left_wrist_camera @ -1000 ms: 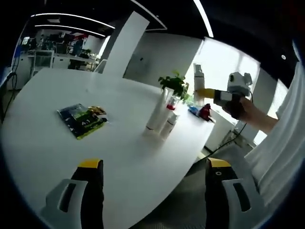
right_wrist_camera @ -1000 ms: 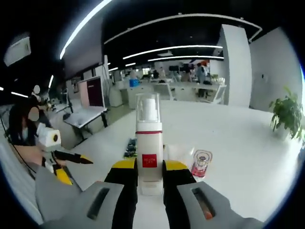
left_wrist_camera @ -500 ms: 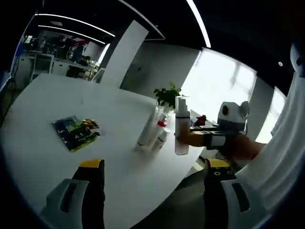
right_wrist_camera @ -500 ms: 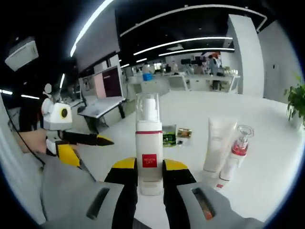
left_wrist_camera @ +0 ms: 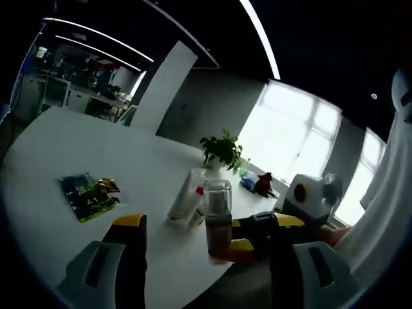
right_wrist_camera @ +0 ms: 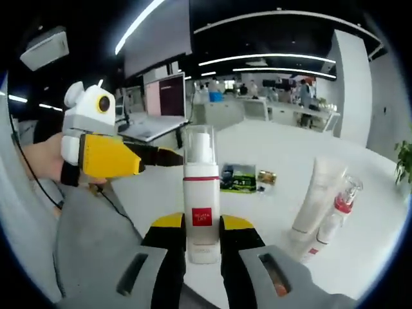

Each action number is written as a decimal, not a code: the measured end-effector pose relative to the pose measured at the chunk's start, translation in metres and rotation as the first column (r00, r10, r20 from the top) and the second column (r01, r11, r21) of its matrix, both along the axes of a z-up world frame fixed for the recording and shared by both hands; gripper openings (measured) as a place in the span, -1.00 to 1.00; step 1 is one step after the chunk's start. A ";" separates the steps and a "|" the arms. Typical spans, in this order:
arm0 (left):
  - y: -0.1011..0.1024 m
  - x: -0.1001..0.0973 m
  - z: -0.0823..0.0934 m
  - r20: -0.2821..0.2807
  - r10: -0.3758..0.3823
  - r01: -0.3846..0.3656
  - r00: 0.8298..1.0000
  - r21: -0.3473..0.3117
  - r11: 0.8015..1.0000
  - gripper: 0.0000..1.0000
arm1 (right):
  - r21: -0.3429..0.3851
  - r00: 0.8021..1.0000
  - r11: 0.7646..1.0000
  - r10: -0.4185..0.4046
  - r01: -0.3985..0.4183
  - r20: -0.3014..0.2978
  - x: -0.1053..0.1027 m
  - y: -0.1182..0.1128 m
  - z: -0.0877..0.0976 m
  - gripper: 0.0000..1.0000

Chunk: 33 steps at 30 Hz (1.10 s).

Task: Arrange the skincare products in the storage area until every visible bottle or jar stands upright without overlapping.

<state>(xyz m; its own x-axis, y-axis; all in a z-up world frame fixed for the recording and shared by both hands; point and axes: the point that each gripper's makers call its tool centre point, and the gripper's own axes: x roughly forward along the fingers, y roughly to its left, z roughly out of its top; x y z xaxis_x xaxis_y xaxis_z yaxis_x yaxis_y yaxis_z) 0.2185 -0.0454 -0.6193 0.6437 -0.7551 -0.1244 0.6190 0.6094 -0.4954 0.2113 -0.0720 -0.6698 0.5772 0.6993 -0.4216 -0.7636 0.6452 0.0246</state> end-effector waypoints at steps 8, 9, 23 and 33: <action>0.000 0.000 0.011 0.021 0.016 -0.015 1.000 -0.025 1.000 0.14 | -0.028 0.999 0.999 0.027 -0.026 0.034 -0.007 0.006 0.002 -0.62; -0.001 0.000 0.012 0.023 0.016 -0.016 1.000 -0.025 1.000 0.11 | -0.035 0.999 0.999 0.031 -0.030 0.042 -0.007 0.006 0.003 -0.62; -0.009 -0.003 0.008 0.074 -0.002 -0.012 0.997 0.183 0.983 -0.67 | -0.174 0.991 0.985 0.046 -0.023 0.126 -0.010 0.005 -0.005 -0.61; -0.040 -0.010 0.011 0.170 -0.175 0.103 0.970 0.366 0.925 -0.70 | -0.217 0.994 0.976 0.024 -0.001 0.104 -0.007 -0.004 -0.012 -0.58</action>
